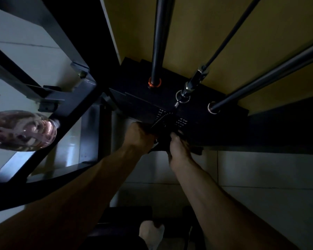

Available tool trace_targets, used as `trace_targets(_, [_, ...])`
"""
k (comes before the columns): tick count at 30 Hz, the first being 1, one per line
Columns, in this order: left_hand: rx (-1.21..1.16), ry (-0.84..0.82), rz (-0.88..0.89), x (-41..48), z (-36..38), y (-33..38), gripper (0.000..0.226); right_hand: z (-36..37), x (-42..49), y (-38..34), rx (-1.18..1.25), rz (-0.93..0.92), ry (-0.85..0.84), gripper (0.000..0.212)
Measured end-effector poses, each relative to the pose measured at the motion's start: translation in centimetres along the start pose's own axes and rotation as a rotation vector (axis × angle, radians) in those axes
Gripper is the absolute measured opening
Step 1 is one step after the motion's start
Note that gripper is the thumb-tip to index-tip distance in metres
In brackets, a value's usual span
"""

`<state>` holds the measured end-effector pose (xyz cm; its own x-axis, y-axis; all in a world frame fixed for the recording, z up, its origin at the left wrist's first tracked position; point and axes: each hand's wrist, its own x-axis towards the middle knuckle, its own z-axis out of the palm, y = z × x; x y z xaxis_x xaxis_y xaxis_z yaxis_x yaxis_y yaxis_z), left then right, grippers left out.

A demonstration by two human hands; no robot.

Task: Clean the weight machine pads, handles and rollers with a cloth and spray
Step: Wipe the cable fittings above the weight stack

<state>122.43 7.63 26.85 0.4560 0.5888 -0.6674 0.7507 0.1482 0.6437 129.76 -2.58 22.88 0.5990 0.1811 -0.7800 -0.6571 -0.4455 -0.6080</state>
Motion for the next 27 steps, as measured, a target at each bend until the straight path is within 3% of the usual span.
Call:
trace_targets(3, [-0.039,-0.005,-0.048,0.0,0.3,-0.2,0.02,-1.1,-1.3,-0.3,-0.037,-0.021,-0.011,0.019])
trace_targets(5, [-0.077,-0.034,-0.07,0.2,0.5,0.0,0.013,-2.2,-1.5,-0.3,-0.032,-0.065,0.011,0.008])
trace_targets(7, [-0.03,-0.061,-0.08,0.2,0.5,0.1,0.018,-2.4,-1.7,-0.4,0.002,-0.082,0.011,0.008])
trace_targets(12, [-0.018,-0.038,-0.103,0.6,0.2,-0.2,0.012,-0.2,-0.7,-1.3,0.028,0.116,-0.056,0.024])
trace_targets(16, [-0.11,-0.136,-0.146,0.4,0.2,-0.1,0.013,-2.1,-2.1,-0.9,-0.034,0.008,-0.066,0.009])
trace_targets(19, [-0.237,-0.214,-0.187,0.0,0.2,-0.3,0.016,-3.2,-2.0,-0.3,-0.02,-0.004,-0.027,0.017])
trace_targets(22, [-0.337,-0.226,-0.261,0.0,0.0,-0.4,0.014,-1.6,-1.2,-1.1,-0.003,0.1,-0.023,0.038])
trace_targets(25, [-0.351,-0.198,-0.31,0.6,-0.1,-0.6,0.021,-0.9,-0.6,-2.2,0.129,0.281,-0.071,0.014])
trace_targets(27, [-0.335,-0.168,-0.324,0.7,0.1,-0.6,0.017,-0.7,-0.1,-2.3,0.134,0.334,-0.065,0.015])
